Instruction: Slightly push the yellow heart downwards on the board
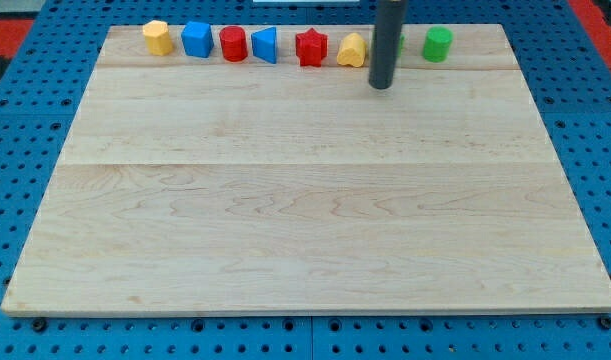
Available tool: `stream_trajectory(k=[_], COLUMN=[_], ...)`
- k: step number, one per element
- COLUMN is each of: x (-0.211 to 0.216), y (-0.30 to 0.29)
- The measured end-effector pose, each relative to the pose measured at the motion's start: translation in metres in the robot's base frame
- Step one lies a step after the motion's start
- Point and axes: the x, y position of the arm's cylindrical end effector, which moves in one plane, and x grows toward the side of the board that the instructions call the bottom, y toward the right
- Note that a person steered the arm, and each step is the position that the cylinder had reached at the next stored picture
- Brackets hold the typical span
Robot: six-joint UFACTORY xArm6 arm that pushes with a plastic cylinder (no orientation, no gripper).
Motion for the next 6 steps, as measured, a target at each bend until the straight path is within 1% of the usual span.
stream_trajectory(k=[1,2,3,4,5,6], x=[0.046,0.018,-0.050,-0.112,-0.117,-0.116], y=[0.065,0.103,0.140,0.118,0.093,-0.013])
